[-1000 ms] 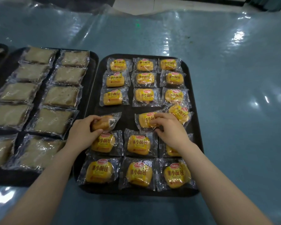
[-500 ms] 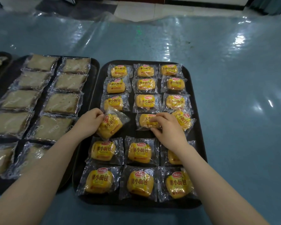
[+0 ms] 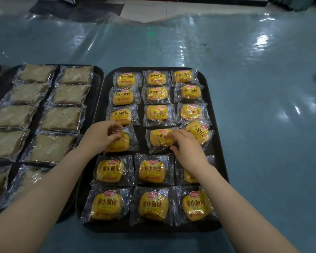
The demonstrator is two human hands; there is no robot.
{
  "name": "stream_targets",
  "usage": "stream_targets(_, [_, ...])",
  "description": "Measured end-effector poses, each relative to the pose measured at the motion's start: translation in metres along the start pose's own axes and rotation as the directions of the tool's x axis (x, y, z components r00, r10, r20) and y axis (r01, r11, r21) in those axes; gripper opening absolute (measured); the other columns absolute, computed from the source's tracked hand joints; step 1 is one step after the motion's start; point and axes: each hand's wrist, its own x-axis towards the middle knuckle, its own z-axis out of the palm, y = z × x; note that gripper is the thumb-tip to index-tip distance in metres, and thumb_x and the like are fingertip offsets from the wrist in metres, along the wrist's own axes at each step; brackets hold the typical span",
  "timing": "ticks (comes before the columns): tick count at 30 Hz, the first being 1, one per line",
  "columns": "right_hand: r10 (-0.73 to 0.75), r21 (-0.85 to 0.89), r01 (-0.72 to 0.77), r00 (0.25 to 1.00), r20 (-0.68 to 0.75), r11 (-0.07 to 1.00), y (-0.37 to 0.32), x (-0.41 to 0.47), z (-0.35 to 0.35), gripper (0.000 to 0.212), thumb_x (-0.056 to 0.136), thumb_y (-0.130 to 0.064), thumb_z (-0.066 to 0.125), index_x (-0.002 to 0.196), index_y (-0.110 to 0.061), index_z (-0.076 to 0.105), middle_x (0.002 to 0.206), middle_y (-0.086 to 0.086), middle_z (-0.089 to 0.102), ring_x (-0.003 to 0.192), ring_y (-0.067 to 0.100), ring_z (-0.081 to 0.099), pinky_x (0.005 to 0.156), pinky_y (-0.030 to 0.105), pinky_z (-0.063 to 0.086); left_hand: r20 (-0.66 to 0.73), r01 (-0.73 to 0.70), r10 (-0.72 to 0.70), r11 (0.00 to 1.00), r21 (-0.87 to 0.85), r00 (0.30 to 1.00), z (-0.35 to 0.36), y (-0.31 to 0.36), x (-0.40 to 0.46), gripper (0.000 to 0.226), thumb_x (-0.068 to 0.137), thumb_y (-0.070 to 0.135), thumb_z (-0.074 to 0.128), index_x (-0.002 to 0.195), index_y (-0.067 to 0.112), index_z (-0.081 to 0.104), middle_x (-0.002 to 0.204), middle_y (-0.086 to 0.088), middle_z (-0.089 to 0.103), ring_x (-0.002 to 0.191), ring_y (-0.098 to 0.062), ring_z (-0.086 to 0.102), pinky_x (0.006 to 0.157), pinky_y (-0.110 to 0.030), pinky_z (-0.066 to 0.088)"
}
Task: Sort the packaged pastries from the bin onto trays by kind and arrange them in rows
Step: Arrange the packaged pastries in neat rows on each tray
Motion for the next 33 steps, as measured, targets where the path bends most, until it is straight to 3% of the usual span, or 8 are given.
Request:
stream_targets(3, [-0.025, -0.074, 0.023, 0.999, -0.027, 0.997, -0.006, -0.001, 0.004, 0.054, 0.085, -0.002, 0.062, 0.135, -0.02, 0.053, 0.139, 0.006, 0.049, 0.129, 0.027, 0.04, 0.106, 0.042, 0.038, -0.173, -0.11, 0.121, 0.991, 0.072, 0.977, 0.006, 0.009, -0.003, 0.034, 0.084, 0.015, 0.066, 0.116, 0.026, 0.062, 0.114, 0.003, 0.064, 0.108, -0.016, 0.056, 0.095, -0.036, 0.04])
stream_targets(5, [-0.086, -0.121, 0.09, 0.996, 0.036, 0.989, -0.009, 0.0, 0.009, 0.067, 0.083, 0.008, 0.057, 0.142, -0.022, 0.045, 0.154, 0.008, 0.031, 0.143, 0.031, 0.023, 0.118, 0.044, 0.019, -0.247, -0.131, 0.179, 0.972, 0.197, 0.952, 0.017, 0.012, -0.01, 0.037, 0.087, 0.02, 0.059, 0.124, 0.024, 0.056, 0.131, -0.001, 0.055, 0.131, -0.025, 0.04, 0.11, -0.049, 0.022])
stream_targets(8, [-0.152, -0.152, 0.193, 0.957, 0.245, 0.969, -0.011, 0.001, 0.016, 0.089, 0.081, 0.016, 0.049, 0.152, -0.027, 0.017, 0.161, 0.001, -0.004, 0.146, 0.022, -0.013, 0.111, 0.034, -0.013, -0.1, -0.111, 0.151, 0.941, 0.32, 0.983, 0.041, 0.015, -0.022, 0.055, 0.092, 0.04, 0.043, 0.144, 0.03, 0.03, 0.155, -0.003, 0.021, 0.144, -0.023, 0.002, 0.114, -0.046, -0.003])
stream_targets(12, [-0.162, -0.233, 0.255, 0.92, 0.356, 0.938, -0.004, 0.002, 0.017, 0.093, 0.088, -0.001, 0.056, 0.152, -0.033, -0.003, 0.153, -0.006, -0.028, 0.135, 0.015, -0.031, 0.113, 0.043, -0.01, 0.078, -0.072, 0.041, 0.885, 0.459, 0.996, 0.068, 0.01, -0.027, 0.063, 0.094, 0.052, 0.028, 0.147, 0.037, -0.003, 0.152, -0.001, -0.022, 0.137, -0.021, -0.029, 0.11, -0.045, -0.016])
stream_targets(16, [-0.165, -0.196, 0.226, 0.944, 0.285, 0.954, -0.002, 0.002, 0.004, 0.068, 0.097, -0.022, 0.048, 0.15, -0.042, 0.011, 0.159, 0.0, -0.015, 0.144, 0.021, -0.02, 0.113, 0.045, -0.007, 0.045, -0.042, 0.026, 0.919, 0.393, 0.999, 0.067, 0.017, -0.027, 0.061, 0.096, 0.044, 0.029, 0.148, 0.035, -0.003, 0.152, 0.001, -0.02, 0.137, -0.018, -0.027, 0.108, -0.043, -0.017])
stream_targets(21, [0.075, -0.131, -0.107, 0.971, -0.225, 0.986, 0.023, -0.001, -0.023, 0.041, 0.091, -0.019, 0.058, 0.132, -0.02, 0.055, 0.143, 0.007, 0.047, 0.133, 0.026, 0.04, 0.109, 0.04, 0.033, 0.025, -0.167, 0.165, 0.97, 0.176, 0.986, 0.063, 0.052, -0.034, 0.057, 0.097, 0.035, 0.029, 0.147, 0.032, 0.002, 0.155, 0.005, -0.007, 0.139, -0.009, -0.017, 0.112, -0.03, -0.009])
stream_targets(25, [0.22, -0.163, -0.248, 0.96, -0.17, 0.955, 0.041, -0.004, -0.025, 0.041, 0.092, -0.018, 0.06, 0.133, -0.016, 0.053, 0.144, 0.006, 0.044, 0.133, 0.027, 0.036, 0.105, 0.041, 0.036, 0.076, -0.253, 0.247, 0.962, 0.098, 0.966, 0.073, 0.091, -0.027, 0.057, 0.098, 0.032, 0.035, 0.148, 0.033, 0.007, 0.155, 0.009, -0.007, 0.139, -0.005, -0.013, 0.111, -0.03, -0.003])
stream_targets(33, [0.095, -0.123, -0.093, 0.995, 0.007, 0.988, 0.057, -0.007, -0.041, 0.061, 0.083, 0.012, 0.048, 0.13, -0.026, 0.054, 0.158, -0.002, 0.022, 0.148, 0.023, 0.008, 0.118, 0.042, 0.009, 0.175, -0.235, 0.186, 0.917, 0.324, 0.967, 0.106, 0.105, -0.009, 0.054, 0.1, 0.039, 0.023, 0.15, 0.028, 0.004, 0.159, -0.002, -0.006, 0.144, -0.02, -0.011, 0.11, -0.036, -0.013])
